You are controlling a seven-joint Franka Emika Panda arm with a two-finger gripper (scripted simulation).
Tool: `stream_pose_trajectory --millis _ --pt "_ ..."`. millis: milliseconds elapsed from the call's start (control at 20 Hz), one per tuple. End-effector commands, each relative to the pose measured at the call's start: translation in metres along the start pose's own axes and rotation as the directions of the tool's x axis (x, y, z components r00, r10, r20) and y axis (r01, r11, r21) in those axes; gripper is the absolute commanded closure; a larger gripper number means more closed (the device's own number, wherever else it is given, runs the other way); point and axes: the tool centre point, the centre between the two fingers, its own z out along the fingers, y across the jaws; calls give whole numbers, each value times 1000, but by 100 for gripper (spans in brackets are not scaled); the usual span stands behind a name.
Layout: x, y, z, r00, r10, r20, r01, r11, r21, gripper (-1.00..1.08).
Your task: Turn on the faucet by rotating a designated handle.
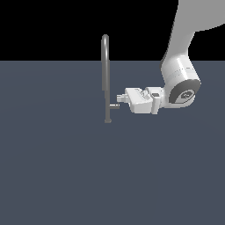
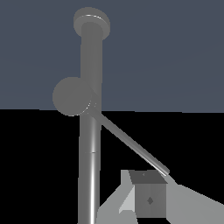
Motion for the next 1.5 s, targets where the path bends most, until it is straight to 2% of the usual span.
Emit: stream_pose_trajectory --millis 0,300,350,400,850,900,950,1450 --pt "0 0 0 1000 0 -1 0 1000 1 108" --pt "41 24 0 1000 19 2 -19 1000 -1 108" --pt "41 24 0 1000 19 2 -19 1000 -1 108" --pt "19 13 0 1000 -12 3 12 1000 -4 108" --pt "76 23 0 1000 20 2 -20 1000 -1 108" --pt "76 23 0 1000 20 2 -20 1000 -1 108" --pt "50 12 0 1000 -19 6 19 1000 -7 108" --pt "91 6 0 1000 11 3 -11 1000 -3 108"
